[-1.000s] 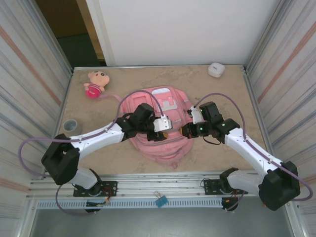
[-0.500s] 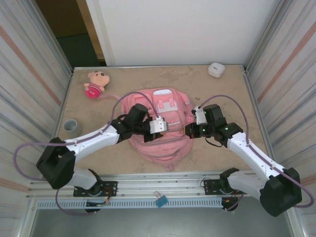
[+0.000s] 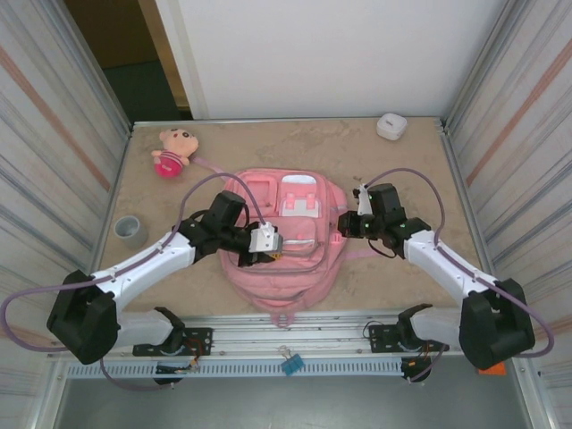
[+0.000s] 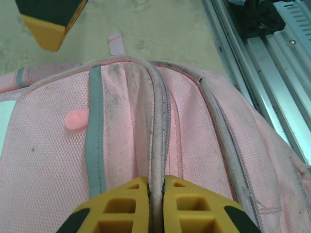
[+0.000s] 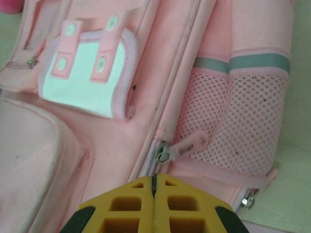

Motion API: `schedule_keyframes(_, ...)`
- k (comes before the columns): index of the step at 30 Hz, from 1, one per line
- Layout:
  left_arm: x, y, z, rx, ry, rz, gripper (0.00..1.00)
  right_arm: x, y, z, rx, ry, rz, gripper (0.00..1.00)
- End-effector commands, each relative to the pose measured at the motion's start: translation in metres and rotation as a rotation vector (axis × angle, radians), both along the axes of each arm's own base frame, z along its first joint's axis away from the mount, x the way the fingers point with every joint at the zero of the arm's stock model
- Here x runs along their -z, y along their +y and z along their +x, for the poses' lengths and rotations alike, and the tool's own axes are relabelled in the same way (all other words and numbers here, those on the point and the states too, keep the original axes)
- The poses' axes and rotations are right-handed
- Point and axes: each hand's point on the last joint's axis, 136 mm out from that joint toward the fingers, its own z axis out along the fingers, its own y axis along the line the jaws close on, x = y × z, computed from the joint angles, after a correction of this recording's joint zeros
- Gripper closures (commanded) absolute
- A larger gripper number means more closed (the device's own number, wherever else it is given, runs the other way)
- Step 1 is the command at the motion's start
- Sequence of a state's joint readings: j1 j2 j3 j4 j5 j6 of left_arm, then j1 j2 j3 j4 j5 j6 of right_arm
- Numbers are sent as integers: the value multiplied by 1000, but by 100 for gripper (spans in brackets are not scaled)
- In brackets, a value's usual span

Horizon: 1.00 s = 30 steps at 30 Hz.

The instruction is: Pack the student bag

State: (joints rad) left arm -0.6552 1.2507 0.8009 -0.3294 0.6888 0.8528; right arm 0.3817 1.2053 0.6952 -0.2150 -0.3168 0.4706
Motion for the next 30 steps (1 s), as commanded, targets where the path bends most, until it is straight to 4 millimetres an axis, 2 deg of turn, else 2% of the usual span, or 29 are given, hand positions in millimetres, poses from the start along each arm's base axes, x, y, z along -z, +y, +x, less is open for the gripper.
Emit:
schedule_keyframes(1,-17,-1,-15,59,-26,-67,87,-9,9,3,-31,-45,23,100)
schedule_keyframes(3,-18,-1,-12,30,-37,-78,74,-15,12,-3,-64,-67,38,87)
schedule_keyframes(4,-20,-1,-10,12,-41,-86,61,-18,12,-7,-79,-83,39,78)
schedule_keyframes(6,-26,-2,-9,-7,-40,-96,44,-27,12,-13,-98,-129,42,62)
schedule_keyframes(7,-28,-3,-8,-22,-48,-89,40,-32,12,-16,-109,-162,47,57)
schedule_keyframes(11,-26,-21,-11,-51,-137,-19,38,-58,11,-26,-175,-339,51,47)
schedule_keyframes(14,-13,-35,-6,-92,-195,49,38,-71,4,-28,-170,-423,47,36)
schedule_keyframes(16,-1,-43,1,-120,-210,88,39,-77,-8,-24,-101,-448,41,32)
schedule_keyframes(20,17,-52,19,-202,-234,149,40,-85,-16,-30,-118,-506,-12,30)
schedule_keyframes(22,23,-53,27,-238,-238,163,48,-86,-18,-33,-134,-522,-37,30)
schedule_keyframes(23,26,-53,30,-254,-240,175,56,-86,-18,-34,-150,-543,-52,31)
schedule_keyframes(26,30,-50,29,-250,-235,197,94,-80,-14,-39,-228,-623,-92,33)
schedule_keyframes(27,30,-49,25,-233,-233,186,100,-78,-11,-42,-268,-653,-102,33)
schedule_keyframes(30,24,-46,5,-142,-224,84,100,-70,0,-51,-402,-706,-130,35)
